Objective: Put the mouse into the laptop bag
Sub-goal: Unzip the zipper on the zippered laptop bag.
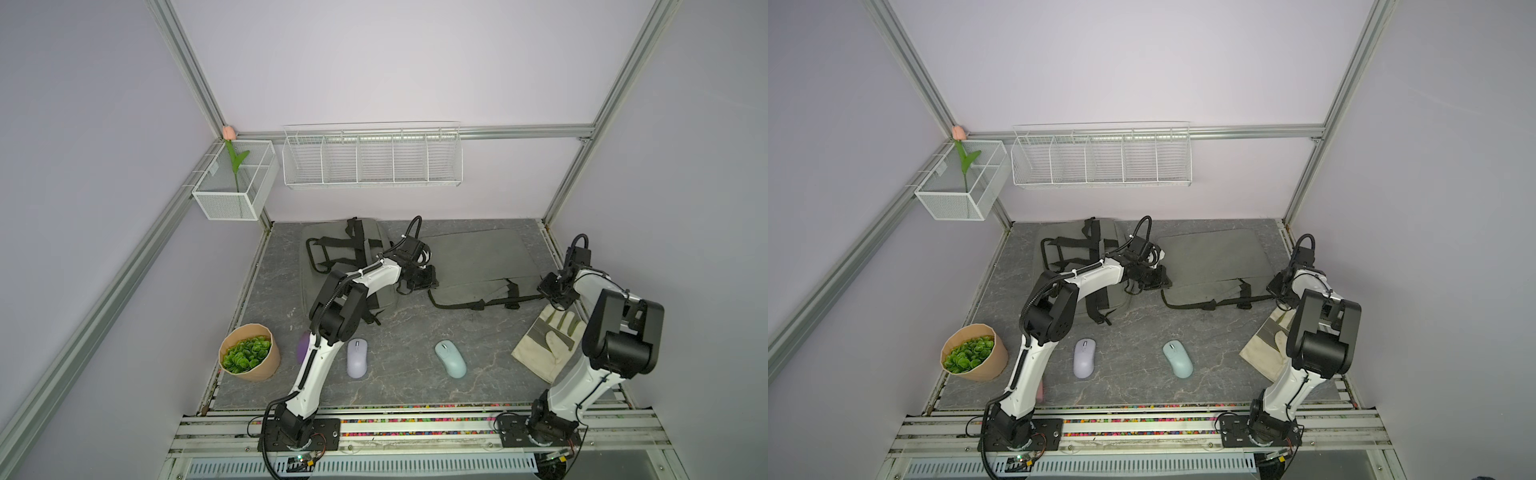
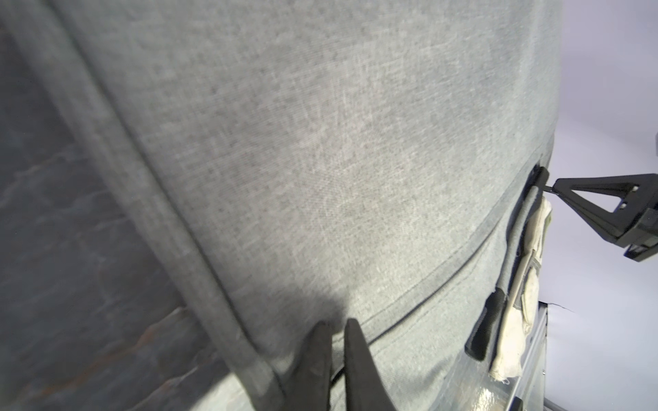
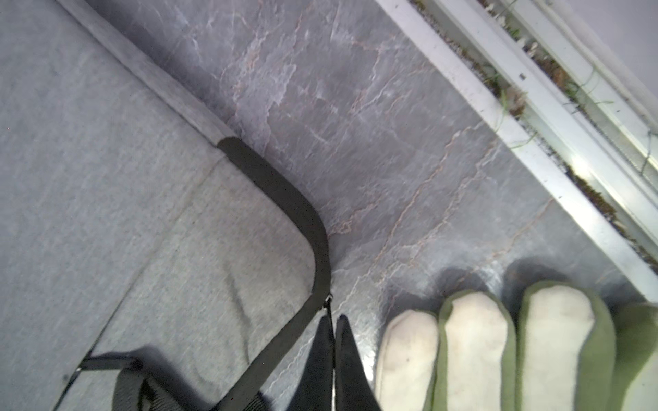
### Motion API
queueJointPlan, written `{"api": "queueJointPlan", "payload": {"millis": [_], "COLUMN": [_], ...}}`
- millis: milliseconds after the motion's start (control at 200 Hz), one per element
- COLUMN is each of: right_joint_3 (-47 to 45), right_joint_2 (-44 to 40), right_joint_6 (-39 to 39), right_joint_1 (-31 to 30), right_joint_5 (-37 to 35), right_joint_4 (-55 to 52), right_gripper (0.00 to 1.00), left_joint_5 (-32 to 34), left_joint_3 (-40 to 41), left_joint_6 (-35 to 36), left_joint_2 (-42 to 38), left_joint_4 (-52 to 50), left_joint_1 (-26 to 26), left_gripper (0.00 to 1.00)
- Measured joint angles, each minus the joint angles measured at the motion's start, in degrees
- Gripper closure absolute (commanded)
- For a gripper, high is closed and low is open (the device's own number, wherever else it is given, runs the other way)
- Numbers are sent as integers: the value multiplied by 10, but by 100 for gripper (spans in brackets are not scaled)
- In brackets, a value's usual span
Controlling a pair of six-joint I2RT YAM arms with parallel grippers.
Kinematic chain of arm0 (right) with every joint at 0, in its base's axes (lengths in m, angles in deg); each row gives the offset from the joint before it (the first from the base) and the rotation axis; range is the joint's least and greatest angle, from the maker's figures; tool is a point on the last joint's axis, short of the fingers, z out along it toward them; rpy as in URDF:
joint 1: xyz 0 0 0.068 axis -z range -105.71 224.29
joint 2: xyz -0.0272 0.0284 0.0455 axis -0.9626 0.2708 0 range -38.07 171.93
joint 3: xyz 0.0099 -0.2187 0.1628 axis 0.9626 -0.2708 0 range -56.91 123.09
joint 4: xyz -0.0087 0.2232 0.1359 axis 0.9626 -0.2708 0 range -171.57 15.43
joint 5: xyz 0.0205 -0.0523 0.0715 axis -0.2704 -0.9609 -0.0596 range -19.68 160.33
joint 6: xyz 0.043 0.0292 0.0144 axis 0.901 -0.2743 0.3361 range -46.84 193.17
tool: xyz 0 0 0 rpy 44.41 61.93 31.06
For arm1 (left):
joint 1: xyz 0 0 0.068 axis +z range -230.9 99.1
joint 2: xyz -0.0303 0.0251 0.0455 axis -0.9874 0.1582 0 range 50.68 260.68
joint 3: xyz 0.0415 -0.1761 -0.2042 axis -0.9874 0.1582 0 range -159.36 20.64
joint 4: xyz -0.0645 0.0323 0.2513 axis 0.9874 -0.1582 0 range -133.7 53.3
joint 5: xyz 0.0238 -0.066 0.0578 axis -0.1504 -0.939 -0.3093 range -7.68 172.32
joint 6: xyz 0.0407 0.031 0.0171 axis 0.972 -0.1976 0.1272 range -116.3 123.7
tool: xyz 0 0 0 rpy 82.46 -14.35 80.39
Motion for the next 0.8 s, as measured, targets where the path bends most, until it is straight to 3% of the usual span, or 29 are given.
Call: {"api": "queueJointPlan", "payload": {"millis": [510,660,800], "right_joint_3": [57,56,33], "right_joint_2": [34,36,26], "right_joint_6": [-12,-20,-22], "right_joint_1": [11,11,-30], "right_joint_5": [-37,-48,-59], "right_joint_4": [-21,-12,-8], "right_gripper": [93,63,56], "left_joint_5": [-21,-21,-16], "left_joint_3": [11,11,3], "left_joint_6": [-9,-9,-9], "left_joint_2": [0,0,0], "left_joint_4": [19,18,9], "left_joint_1": [5,5,3], "left_gripper": [87,87,87]}}
